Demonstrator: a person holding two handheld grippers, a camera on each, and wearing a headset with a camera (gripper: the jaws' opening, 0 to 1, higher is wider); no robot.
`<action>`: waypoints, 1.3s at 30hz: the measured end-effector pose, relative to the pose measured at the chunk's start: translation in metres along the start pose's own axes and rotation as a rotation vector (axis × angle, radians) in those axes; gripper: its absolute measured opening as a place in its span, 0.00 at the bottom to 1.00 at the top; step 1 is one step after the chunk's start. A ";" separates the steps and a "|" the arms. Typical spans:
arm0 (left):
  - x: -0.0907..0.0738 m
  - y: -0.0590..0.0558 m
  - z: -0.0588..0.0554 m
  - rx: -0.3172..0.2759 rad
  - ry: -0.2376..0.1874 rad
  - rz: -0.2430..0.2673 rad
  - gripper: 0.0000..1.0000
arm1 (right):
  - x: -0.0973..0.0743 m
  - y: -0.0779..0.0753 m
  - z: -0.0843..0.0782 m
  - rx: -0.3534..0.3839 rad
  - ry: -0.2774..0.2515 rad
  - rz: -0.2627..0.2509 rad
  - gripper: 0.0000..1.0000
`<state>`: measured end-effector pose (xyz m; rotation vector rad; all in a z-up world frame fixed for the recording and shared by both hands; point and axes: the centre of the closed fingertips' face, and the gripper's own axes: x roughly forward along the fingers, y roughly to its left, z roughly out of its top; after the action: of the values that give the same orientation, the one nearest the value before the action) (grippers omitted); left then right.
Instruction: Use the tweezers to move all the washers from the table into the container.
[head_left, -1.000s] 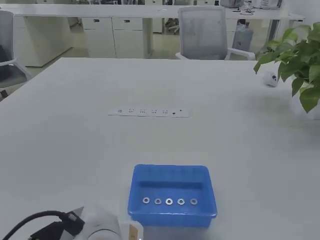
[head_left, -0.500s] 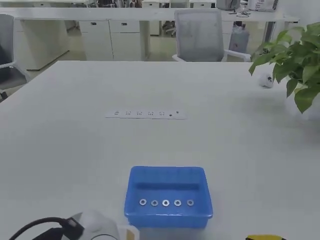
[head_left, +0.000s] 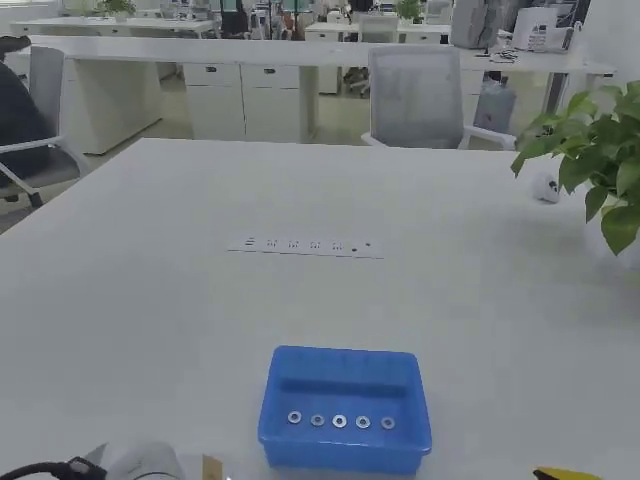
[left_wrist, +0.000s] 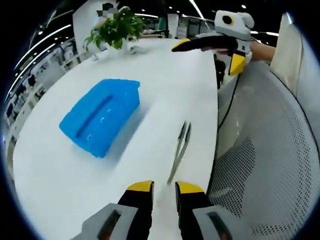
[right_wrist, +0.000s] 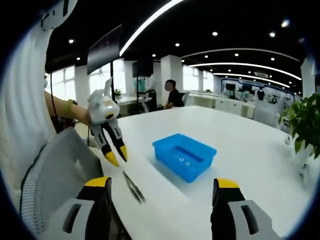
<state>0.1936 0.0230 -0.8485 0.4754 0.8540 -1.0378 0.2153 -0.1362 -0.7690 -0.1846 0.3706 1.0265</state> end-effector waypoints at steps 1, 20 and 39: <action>-0.007 0.004 0.005 -0.050 -0.056 0.046 0.18 | 0.000 -0.001 0.001 0.001 -0.004 -0.006 0.83; -0.116 0.048 0.035 -0.335 -0.637 0.541 0.72 | -0.010 -0.012 0.017 0.030 -0.078 -0.117 0.91; -0.108 0.051 0.040 -0.360 -0.694 0.564 0.99 | -0.035 -0.057 0.022 0.145 -0.202 -0.362 0.97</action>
<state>0.2290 0.0770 -0.7401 0.0198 0.2385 -0.4483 0.2526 -0.1864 -0.7364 -0.0147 0.2158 0.6511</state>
